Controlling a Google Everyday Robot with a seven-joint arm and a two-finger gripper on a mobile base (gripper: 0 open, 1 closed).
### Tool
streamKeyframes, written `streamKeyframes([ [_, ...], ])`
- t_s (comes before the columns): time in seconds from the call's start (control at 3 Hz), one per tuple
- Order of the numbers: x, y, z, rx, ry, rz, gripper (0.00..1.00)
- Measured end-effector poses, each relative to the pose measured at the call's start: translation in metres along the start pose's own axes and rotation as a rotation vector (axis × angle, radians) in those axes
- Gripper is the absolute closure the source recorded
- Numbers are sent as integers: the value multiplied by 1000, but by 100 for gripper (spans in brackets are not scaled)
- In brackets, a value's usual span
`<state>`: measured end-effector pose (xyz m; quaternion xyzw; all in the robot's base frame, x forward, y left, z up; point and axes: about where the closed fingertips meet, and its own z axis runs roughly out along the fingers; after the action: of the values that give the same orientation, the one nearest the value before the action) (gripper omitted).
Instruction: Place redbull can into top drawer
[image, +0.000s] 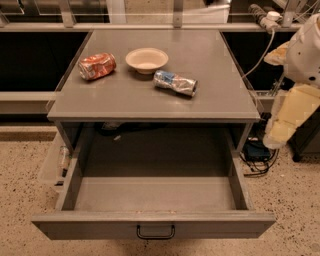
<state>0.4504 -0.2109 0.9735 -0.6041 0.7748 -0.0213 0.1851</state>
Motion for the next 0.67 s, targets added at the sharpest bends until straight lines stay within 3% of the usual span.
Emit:
streamKeyframes([
  [0.67, -62, -45, 72, -40, -236, -36, 0],
])
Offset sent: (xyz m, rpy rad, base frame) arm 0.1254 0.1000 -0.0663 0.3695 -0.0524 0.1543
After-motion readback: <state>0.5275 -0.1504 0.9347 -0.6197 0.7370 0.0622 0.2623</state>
